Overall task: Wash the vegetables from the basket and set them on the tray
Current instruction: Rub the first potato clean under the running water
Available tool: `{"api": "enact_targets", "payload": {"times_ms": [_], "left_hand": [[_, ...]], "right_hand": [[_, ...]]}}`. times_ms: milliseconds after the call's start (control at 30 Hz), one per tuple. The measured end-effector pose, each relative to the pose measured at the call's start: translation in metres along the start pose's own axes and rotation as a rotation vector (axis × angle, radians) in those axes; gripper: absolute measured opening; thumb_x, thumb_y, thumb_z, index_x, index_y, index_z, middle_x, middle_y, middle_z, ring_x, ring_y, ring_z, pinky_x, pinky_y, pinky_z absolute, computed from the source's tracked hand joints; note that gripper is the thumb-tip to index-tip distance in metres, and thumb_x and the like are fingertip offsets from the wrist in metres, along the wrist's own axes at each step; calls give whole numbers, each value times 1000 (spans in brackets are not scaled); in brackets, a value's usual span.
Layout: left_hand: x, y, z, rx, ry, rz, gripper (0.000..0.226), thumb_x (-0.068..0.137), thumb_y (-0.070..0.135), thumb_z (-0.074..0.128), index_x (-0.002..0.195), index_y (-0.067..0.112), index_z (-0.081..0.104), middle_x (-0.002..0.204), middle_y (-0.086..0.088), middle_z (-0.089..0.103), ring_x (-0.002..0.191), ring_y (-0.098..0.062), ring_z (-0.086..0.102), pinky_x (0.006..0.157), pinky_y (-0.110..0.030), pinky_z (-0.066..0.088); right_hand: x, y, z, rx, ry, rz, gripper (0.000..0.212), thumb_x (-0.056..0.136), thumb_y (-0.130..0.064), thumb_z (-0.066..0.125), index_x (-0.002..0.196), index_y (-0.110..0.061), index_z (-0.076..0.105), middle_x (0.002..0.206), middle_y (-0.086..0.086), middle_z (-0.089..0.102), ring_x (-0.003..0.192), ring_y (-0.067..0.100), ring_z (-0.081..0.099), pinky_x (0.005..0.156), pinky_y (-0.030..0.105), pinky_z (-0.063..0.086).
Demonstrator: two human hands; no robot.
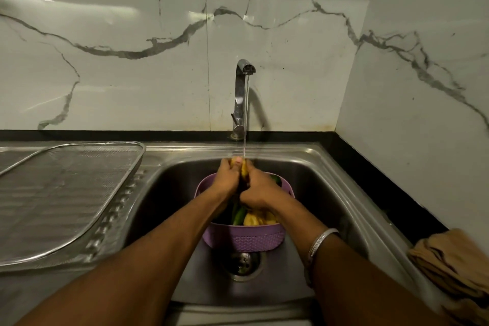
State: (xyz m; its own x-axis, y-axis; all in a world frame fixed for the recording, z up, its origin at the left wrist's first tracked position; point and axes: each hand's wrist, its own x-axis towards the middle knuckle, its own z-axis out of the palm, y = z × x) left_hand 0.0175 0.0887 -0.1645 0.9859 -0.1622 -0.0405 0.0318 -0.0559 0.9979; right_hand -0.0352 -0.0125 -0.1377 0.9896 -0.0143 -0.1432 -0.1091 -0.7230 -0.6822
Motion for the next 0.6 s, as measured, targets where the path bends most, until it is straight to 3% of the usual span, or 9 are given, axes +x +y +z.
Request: {"api": "enact_targets", "payload": {"times_ms": [67, 200, 300, 400, 467, 533, 600], "left_hand": [[0, 2, 0, 80, -21, 77, 31, 109, 26, 37, 136, 15, 48, 124, -9, 61, 109, -19, 62, 85, -29, 52], [-3, 5, 0, 42, -192, 80, 34, 109, 31, 38, 138, 19, 50, 129, -7, 61, 118, -20, 60, 102, -40, 51], [-4, 2, 1, -106, -157, 7, 29, 110, 26, 33, 123, 18, 58, 120, -11, 63, 109, -24, 64, 85, -35, 58], [-3, 5, 2, -203, -67, -91, 32, 111, 24, 28, 121, 19, 58, 111, -12, 63, 97, -24, 65, 67, -34, 60], [-2, 4, 3, -221, -62, -136, 33, 111, 26, 28, 118, 18, 58, 110, -16, 65, 93, -26, 67, 68, -37, 62], [-2, 3, 1, -218, -76, -151, 35, 111, 29, 26, 118, 16, 58, 107, -18, 69, 85, -28, 72, 65, -36, 62], [-1, 1, 0, -173, -38, -95, 37, 111, 30, 26, 120, 14, 58, 102, -17, 72, 77, -24, 72, 63, -32, 59]], "right_hand": [[5, 4, 0, 19, 31, 0, 84, 87, -2, 65, 158, -27, 25, 134, 9, 57, 118, 24, 57, 89, 33, 53], [10, 19, -7, 136, 83, -11, 67, 91, 1, 59, 151, -25, 43, 137, 8, 60, 123, 25, 58, 101, 38, 52], [8, 25, -4, 159, 9, -47, 64, 97, 1, 52, 155, -23, 38, 142, 8, 57, 129, 26, 55, 104, 33, 47], [17, 30, 4, 177, 21, -25, 51, 95, -5, 58, 142, -22, 53, 128, 7, 66, 118, 25, 62, 104, 43, 51], [21, 28, 2, 382, 55, 31, 34, 98, -3, 50, 125, -20, 63, 106, 7, 72, 99, 24, 70, 85, 34, 61], [22, 22, -4, 735, 107, 135, 36, 102, -7, 38, 118, -20, 67, 89, 9, 74, 80, 26, 75, 66, 31, 62], [25, 22, -10, 942, 141, 189, 36, 100, -11, 38, 119, -18, 67, 91, 15, 75, 83, 34, 76, 74, 43, 63]]}}
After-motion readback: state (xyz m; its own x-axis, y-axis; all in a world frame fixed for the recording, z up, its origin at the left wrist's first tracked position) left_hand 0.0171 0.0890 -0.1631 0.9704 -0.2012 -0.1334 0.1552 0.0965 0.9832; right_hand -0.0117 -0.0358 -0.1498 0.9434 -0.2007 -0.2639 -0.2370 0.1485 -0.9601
